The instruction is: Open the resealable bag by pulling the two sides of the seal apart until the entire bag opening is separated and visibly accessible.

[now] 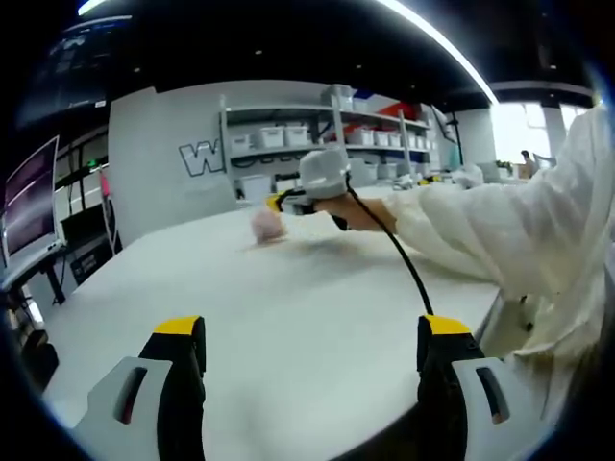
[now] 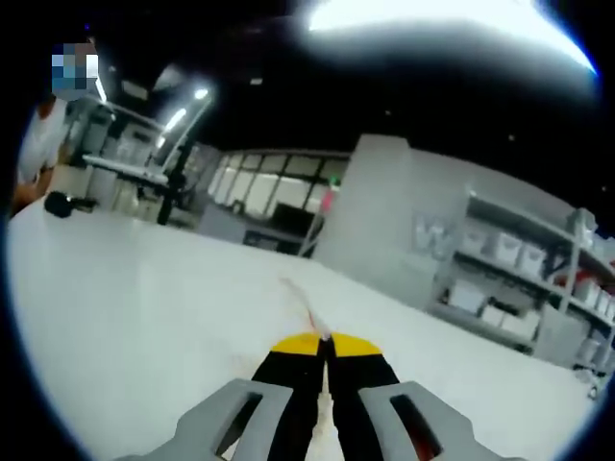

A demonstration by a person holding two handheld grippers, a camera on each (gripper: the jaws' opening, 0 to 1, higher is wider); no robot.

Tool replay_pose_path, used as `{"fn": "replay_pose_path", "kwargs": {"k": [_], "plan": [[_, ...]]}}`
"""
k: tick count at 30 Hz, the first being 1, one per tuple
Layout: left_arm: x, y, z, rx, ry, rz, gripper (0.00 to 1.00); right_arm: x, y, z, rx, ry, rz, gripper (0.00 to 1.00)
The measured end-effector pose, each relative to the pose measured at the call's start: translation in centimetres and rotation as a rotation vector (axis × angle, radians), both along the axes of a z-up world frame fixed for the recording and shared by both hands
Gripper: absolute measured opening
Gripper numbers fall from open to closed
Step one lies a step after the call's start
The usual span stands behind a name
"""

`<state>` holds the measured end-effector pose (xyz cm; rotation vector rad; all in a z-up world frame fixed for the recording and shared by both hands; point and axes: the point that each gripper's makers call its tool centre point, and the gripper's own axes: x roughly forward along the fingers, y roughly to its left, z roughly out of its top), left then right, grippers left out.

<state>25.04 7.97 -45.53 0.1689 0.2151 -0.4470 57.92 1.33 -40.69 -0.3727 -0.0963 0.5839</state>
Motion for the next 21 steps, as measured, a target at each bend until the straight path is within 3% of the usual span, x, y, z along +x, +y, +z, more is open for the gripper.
{"fn": "replay_pose_path", "kwargs": {"k": [21], "plan": [[0.0,-0.2,0.2,0.003,-0.003,-0.006,0.90,0.0,-0.8,2.5,0.000,-0.055,-0.009,0.00]]}}
